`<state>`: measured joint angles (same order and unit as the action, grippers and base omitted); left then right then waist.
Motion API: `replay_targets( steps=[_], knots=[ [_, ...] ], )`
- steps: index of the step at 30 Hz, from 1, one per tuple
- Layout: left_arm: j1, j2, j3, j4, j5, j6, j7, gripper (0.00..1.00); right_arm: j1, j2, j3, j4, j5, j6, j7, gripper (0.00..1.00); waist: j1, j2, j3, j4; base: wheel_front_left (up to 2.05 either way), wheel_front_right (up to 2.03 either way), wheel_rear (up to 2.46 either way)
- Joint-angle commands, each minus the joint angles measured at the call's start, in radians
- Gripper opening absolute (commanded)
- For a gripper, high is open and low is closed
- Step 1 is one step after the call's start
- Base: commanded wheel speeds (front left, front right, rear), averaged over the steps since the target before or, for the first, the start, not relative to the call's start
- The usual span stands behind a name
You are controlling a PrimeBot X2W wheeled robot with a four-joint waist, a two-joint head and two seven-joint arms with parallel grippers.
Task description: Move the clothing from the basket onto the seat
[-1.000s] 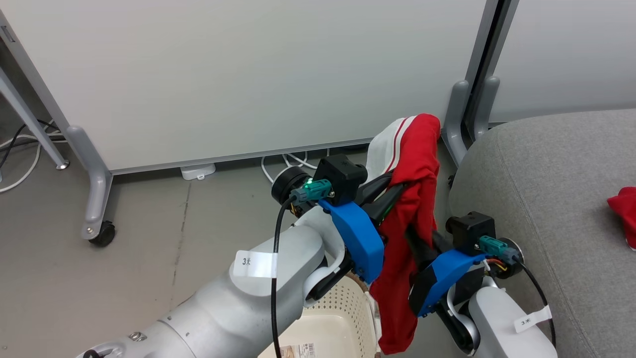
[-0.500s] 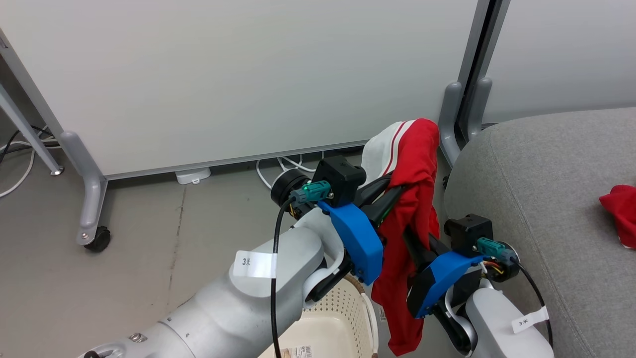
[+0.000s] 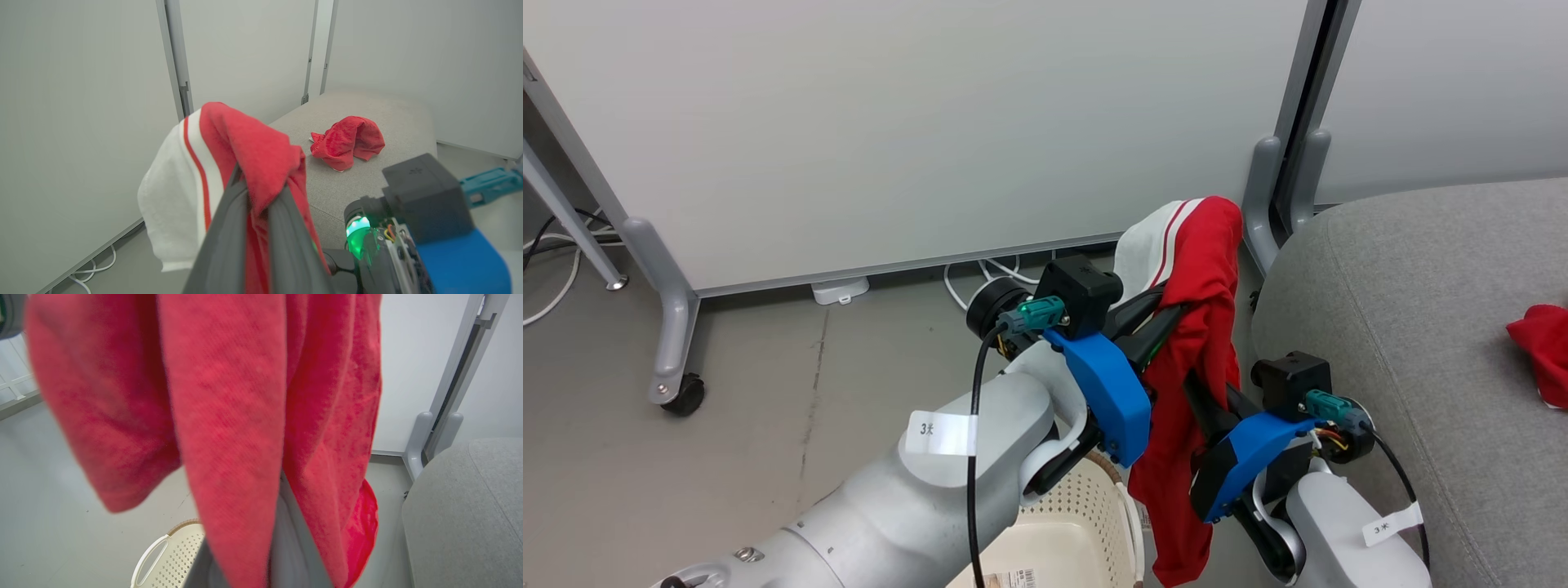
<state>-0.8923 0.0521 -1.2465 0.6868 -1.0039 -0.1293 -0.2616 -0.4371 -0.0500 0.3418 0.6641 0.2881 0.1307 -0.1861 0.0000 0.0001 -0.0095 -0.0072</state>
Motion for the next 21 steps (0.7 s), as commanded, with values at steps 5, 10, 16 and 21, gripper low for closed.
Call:
replay_targets(
  steps=[5,10,16,21],
  knots=[
    [0.011,-0.001,0.030,-0.003,0.021,-0.002,-0.005,1.00,-0.015,-0.001,0.001,0.009,0.006,0.000,-0.007,0.00,0.0000,-0.0001,-0.001,-0.002,0.00,0.00,0.00],
    [0.059,0.020,0.078,-0.016,0.059,-0.002,-0.004,1.00,-0.018,-0.001,-0.004,0.008,0.008,0.000,-0.014,0.00,0.0000,-0.0001,0.001,-0.005,0.00,0.00,0.00],
    [0.172,0.071,0.178,-0.097,0.144,-0.002,-0.004,1.00,-0.011,-0.001,-0.017,0.001,0.001,0.000,-0.019,0.00,0.0000,-0.0001,0.006,-0.001,0.00,0.00,0.00],
    [0.298,0.116,0.304,-0.180,0.244,-0.002,-0.004,1.00,0.003,-0.001,-0.035,-0.006,-0.005,0.000,-0.023,0.00,0.0000,-0.0001,0.010,0.009,0.00,0.00,0.00]
  ],
)
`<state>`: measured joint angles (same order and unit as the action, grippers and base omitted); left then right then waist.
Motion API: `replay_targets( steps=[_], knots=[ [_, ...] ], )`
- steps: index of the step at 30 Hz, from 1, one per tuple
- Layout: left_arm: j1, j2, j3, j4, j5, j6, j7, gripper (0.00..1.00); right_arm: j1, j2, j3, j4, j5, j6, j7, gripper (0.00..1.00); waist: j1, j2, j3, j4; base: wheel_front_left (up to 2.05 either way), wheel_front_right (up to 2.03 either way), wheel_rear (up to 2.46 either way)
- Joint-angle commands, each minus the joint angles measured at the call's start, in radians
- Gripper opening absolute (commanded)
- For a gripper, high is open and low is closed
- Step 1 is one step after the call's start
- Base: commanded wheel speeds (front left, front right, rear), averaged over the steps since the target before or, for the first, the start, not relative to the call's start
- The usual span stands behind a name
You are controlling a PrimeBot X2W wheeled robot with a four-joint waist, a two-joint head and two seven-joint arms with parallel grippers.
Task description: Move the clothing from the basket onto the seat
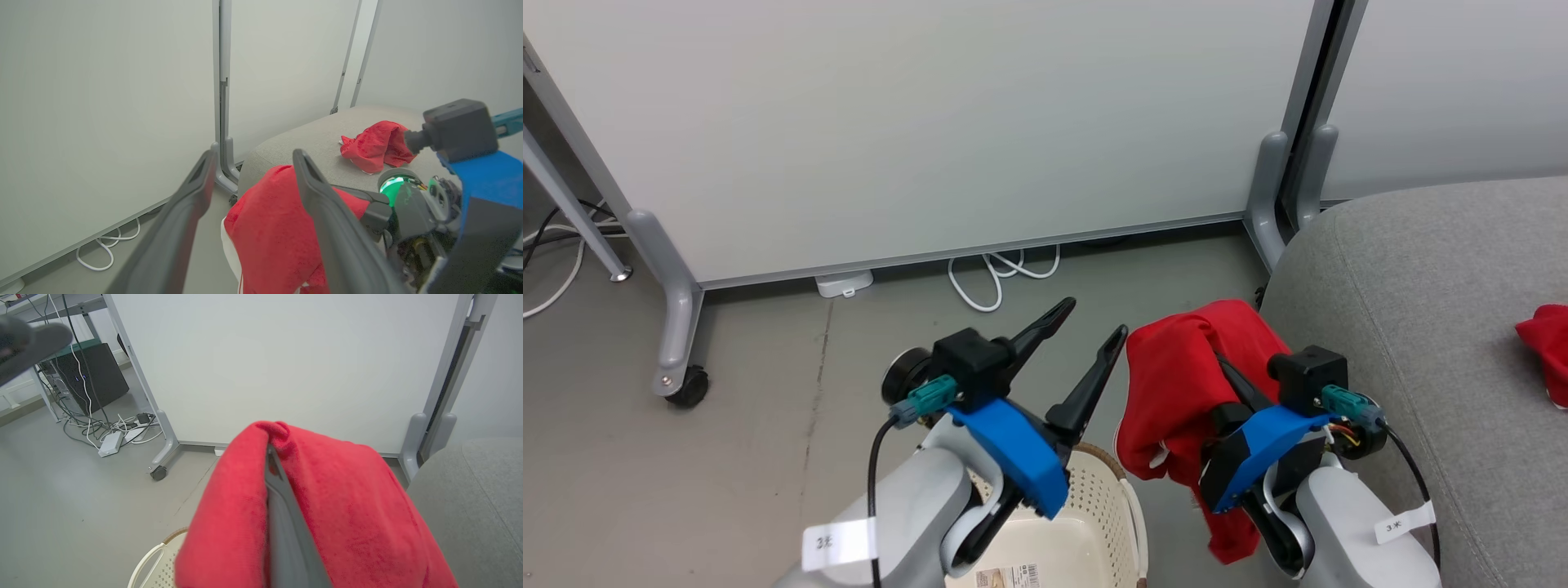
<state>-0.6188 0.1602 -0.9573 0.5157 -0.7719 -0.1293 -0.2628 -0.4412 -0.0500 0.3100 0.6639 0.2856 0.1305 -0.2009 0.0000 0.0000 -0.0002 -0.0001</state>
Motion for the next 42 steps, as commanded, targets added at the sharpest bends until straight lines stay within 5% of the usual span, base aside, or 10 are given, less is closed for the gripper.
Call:
replay_targets(
  steps=[1,10,22,42],
  knots=[
    [0.053,0.016,0.040,-0.025,0.032,-0.002,-0.003,1.00,0.010,-0.001,-0.007,-0.008,-0.004,0.000,-0.008,0.00,0.0000,0.0000,0.001,0.003,0.00,0.00,0.00],
    [0.267,0.048,0.266,-0.110,0.206,-0.002,-0.003,1.00,0.026,-0.001,-0.032,-0.027,-0.013,0.000,-0.002,0.00,0.0000,0.0000,0.003,0.017,0.00,0.00,0.00],
    [0.435,0.042,0.455,-0.132,0.295,-0.002,-0.003,1.00,0.048,-0.001,-0.052,-0.046,-0.022,0.000,0.009,0.00,0.0000,0.0000,0.000,0.017,0.00,0.00,0.00],
    [0.460,0.030,0.492,-0.144,0.325,-0.002,-0.003,1.00,0.059,-0.001,-0.067,-0.066,-0.021,0.000,0.020,0.00,0.0000,0.0000,0.002,-0.011,0.00,0.00,0.00]
  ],
)
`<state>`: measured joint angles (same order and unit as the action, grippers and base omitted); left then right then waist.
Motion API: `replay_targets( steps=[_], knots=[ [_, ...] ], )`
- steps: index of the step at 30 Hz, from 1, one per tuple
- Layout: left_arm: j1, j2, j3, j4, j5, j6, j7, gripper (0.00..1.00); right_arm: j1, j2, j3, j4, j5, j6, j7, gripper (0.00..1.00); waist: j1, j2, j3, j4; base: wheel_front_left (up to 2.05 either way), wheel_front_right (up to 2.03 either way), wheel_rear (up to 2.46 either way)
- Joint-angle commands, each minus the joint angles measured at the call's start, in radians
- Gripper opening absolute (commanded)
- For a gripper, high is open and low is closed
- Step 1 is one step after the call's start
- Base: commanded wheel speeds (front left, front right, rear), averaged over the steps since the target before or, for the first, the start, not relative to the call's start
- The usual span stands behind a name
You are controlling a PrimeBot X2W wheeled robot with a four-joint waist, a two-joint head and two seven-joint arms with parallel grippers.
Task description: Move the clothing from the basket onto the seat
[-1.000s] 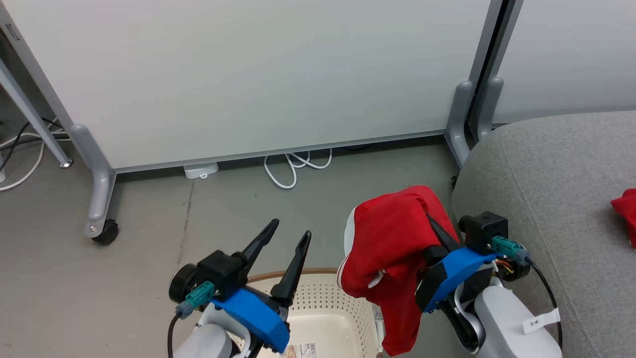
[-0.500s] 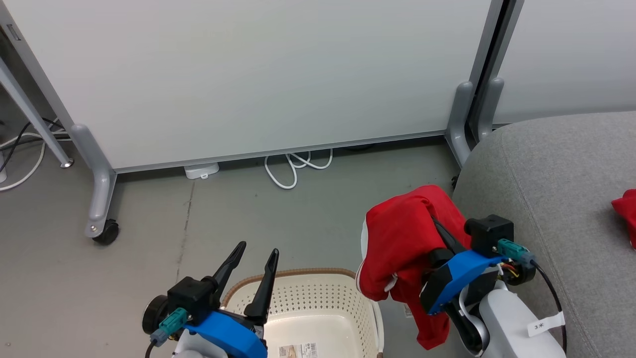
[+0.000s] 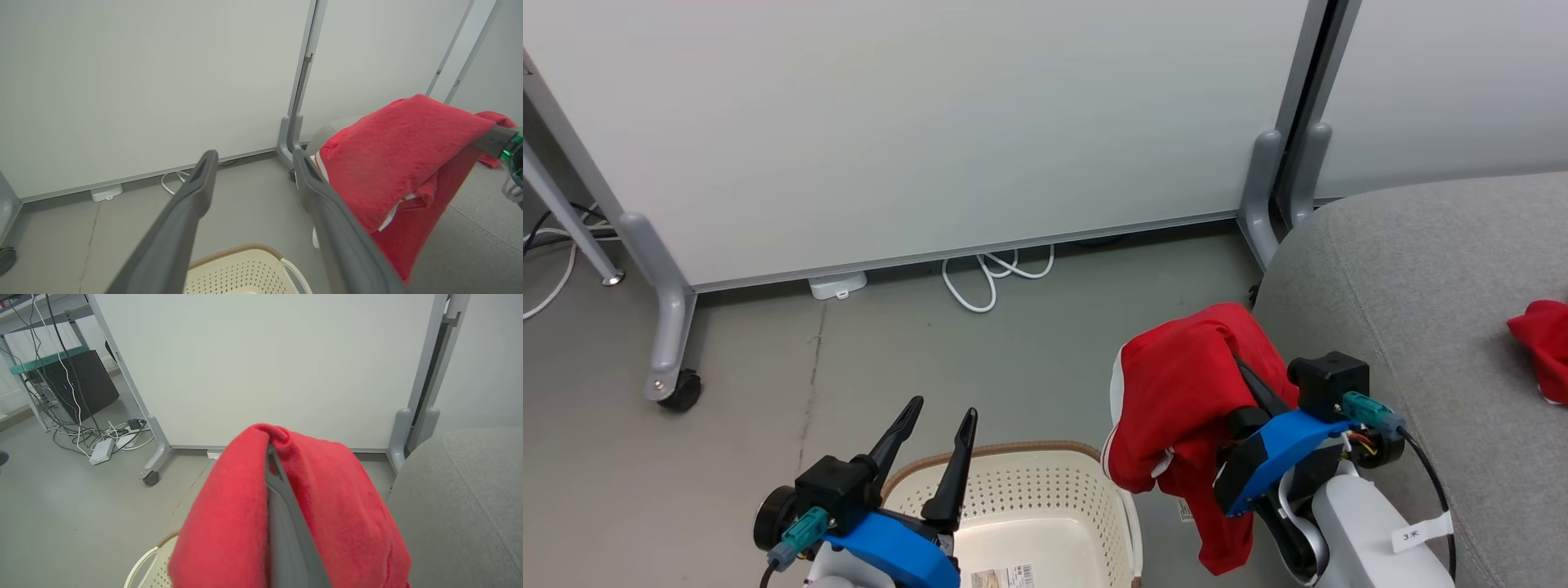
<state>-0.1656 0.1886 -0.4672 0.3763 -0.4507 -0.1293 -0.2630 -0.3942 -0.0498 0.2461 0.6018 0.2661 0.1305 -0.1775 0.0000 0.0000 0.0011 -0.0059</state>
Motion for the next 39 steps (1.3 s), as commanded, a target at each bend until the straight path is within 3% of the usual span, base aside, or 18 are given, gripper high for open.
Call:
replay_targets(
  steps=[1,14,30,39],
  knots=[
    [0.007,0.003,0.003,-0.005,0.005,-0.002,-0.003,1.00,0.012,-0.001,-0.004,-0.005,0.000,0.000,-0.002,0.00,0.0000,0.0000,0.002,-0.012,0.00,0.00,0.00],
    [-0.001,-0.002,0.019,-0.006,0.020,-0.002,-0.003,1.00,0.009,-0.001,-0.010,-0.012,-0.009,0.000,0.003,0.00,0.0000,0.0000,0.018,-0.162,0.00,0.00,0.00],
    [-0.005,-0.003,0.039,-0.013,0.030,-0.002,-0.003,1.00,0.009,-0.001,-0.018,-0.014,0.000,0.000,-0.007,0.00,0.0000,0.0000,0.048,-0.419,0.00,0.00,0.00],
    [-0.007,-0.003,0.048,-0.011,0.035,-0.002,-0.003,1.00,0.015,-0.001,-0.024,-0.012,0.007,0.000,-0.013,0.00,0.0000,0.0000,0.056,-0.508,0.00,0.00,0.00]
  ],
)
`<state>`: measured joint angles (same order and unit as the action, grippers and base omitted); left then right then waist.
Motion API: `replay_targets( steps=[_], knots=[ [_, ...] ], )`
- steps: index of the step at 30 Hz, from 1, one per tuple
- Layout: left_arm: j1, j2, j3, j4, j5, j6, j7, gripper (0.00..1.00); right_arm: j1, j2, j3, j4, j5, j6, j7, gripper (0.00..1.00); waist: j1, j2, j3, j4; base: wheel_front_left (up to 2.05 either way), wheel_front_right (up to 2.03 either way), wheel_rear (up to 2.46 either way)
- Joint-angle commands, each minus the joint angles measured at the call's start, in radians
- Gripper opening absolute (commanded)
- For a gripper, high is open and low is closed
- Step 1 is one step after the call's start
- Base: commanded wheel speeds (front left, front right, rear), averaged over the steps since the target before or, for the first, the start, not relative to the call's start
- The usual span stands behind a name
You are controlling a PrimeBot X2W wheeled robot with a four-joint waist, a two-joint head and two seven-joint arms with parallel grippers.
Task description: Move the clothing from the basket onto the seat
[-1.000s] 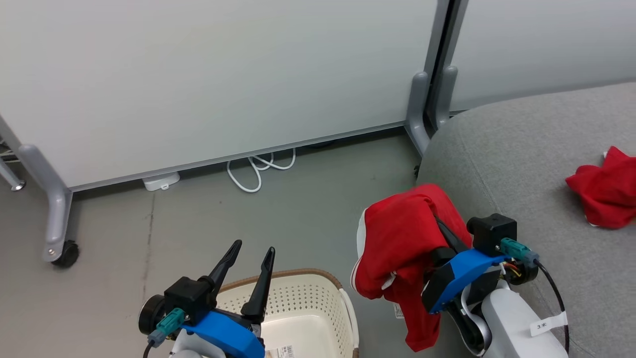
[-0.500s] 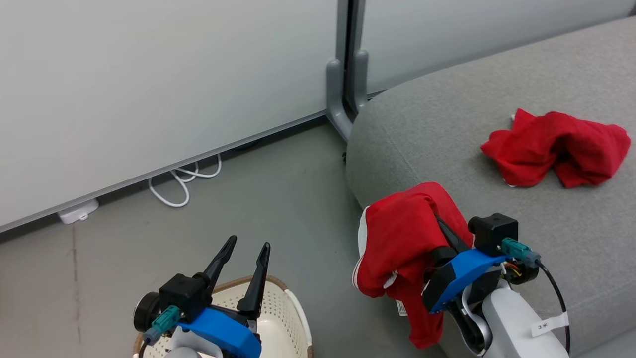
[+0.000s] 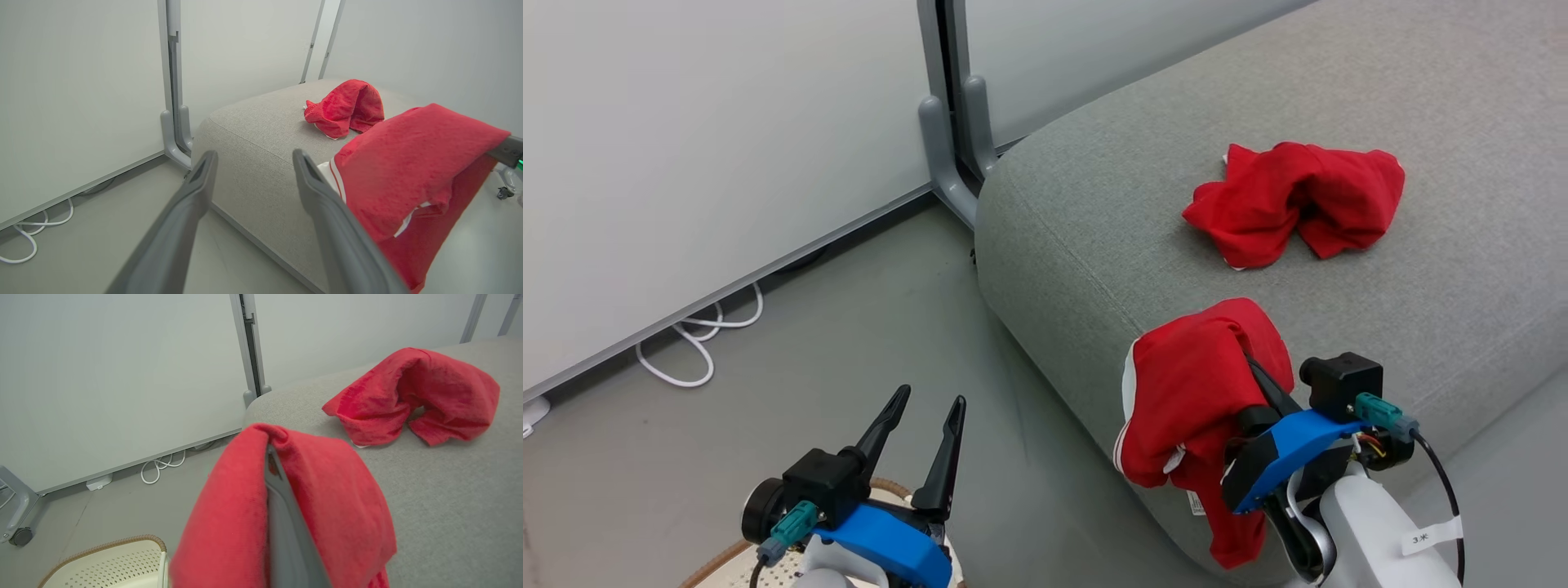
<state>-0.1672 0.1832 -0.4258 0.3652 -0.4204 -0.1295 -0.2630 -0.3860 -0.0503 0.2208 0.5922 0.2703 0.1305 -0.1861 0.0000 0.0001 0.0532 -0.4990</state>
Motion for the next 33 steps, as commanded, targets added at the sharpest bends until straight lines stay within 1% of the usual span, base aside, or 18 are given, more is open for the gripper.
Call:
replay_targets(
  steps=[1,8,16,21,24,27,33],
  knots=[
    [-0.005,0.002,0.006,0.000,0.006,-0.002,-0.003,1.00,0.007,0.000,0.001,-0.002,0.002,0.000,-0.005,0.00,0.0000,-0.0001,0.005,-0.019,0.00,0.00,0.00],
    [-0.008,0.005,0.002,0.000,0.007,-0.002,-0.003,1.00,0.009,0.000,0.000,-0.003,0.006,0.000,-0.009,0.00,0.0000,-0.0001,0.011,-0.033,0.00,0.00,0.00],
    [-0.022,0.014,-0.009,0.001,0.005,-0.002,-0.003,1.00,-0.012,0.000,-0.013,-0.004,0.014,0.000,-0.009,0.00,0.0000,-0.0001,0.026,-0.019,0.00,0.00,0.00],
    [-0.031,0.025,-0.005,-0.006,0.011,-0.002,-0.003,1.00,-0.089,-0.002,-0.082,-0.020,-0.005,0.000,0.016,0.00,0.0000,-0.0001,0.053,-0.005,0.00,0.00,0.00],
    [-0.046,0.032,-0.009,-0.013,0.017,-0.002,-0.003,1.00,-0.160,-0.025,-0.140,-0.037,-0.019,0.000,0.047,0.00,0.0000,-0.0001,0.076,0.007,0.00,0.00,0.00],
    [-0.061,0.042,-0.017,-0.019,0.022,-0.002,-0.003,1.00,-0.242,-0.065,-0.197,-0.061,-0.026,0.000,0.092,0.00,0.0000,-0.0001,0.108,0.026,0.00,0.00,0.00],
    [-0.118,0.069,-0.033,-0.037,0.039,-0.002,-0.003,1.00,-0.405,-0.173,-0.317,-0.116,-0.020,0.000,0.168,0.00,0.0000,-0.0001,0.199,0.077,0.00,0.00,0.00]
  ],
)
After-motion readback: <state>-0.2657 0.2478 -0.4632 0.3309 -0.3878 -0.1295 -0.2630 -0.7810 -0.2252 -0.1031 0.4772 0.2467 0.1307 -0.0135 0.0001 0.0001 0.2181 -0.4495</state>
